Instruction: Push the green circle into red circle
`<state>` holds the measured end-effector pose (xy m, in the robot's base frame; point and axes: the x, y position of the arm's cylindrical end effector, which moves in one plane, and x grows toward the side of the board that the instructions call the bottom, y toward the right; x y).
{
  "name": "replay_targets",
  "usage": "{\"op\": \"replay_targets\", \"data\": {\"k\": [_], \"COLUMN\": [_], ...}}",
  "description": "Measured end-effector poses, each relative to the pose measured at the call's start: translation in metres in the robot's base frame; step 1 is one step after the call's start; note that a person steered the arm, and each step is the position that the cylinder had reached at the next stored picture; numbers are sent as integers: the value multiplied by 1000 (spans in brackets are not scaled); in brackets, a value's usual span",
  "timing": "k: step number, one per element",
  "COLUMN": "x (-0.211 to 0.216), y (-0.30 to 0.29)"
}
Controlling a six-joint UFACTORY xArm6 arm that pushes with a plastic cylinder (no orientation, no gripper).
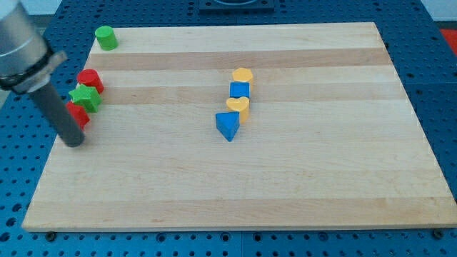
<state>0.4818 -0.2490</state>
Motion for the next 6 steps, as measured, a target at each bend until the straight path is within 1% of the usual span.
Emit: {"op": "replay_targets", "data": {"k": [1,2,4,5,6], "x": [-30,-84,-222,-290,-291], "y": [50,80,90,76,69]}}
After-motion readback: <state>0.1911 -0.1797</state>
